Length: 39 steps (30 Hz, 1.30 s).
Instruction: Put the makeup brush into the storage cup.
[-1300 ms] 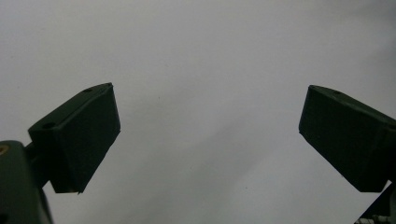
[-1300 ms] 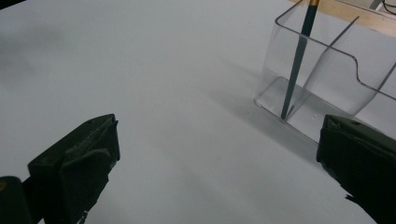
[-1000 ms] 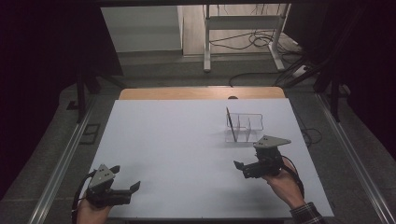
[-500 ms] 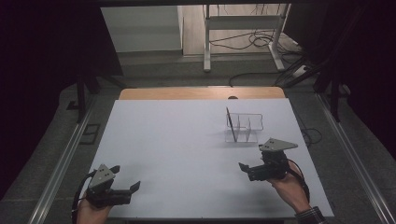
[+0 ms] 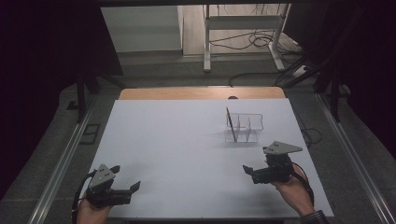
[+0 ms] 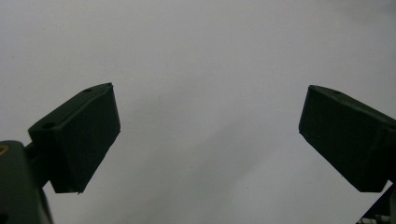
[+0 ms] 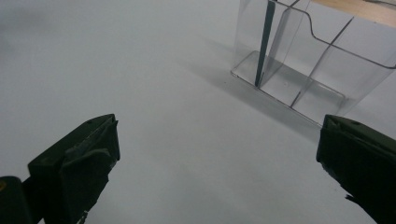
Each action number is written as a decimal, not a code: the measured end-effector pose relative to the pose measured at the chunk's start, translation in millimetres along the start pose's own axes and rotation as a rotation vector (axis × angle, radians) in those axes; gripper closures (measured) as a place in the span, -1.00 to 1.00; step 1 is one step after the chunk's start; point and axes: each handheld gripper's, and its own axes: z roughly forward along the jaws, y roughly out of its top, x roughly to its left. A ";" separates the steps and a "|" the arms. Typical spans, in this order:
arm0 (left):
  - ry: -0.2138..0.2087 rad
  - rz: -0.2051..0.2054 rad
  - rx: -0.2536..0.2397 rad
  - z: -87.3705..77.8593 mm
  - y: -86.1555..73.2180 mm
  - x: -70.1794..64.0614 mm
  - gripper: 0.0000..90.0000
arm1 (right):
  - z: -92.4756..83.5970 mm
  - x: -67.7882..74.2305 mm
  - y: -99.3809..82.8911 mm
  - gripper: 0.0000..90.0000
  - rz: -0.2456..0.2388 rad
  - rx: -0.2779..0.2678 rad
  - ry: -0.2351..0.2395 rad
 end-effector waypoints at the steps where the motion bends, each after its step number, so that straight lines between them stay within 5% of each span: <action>1: 0.000 0.000 0.000 0.0 0.0 0.0 -0.87 | -0.9 -0.6 -1.5 -1.00 -0.001 0.002 -0.004; 39: -0.001 -0.002 0.002 0.6 0.3 0.3 -0.87 | -25.1 -7.0 -25.2 -1.00 0.017 -0.004 -0.061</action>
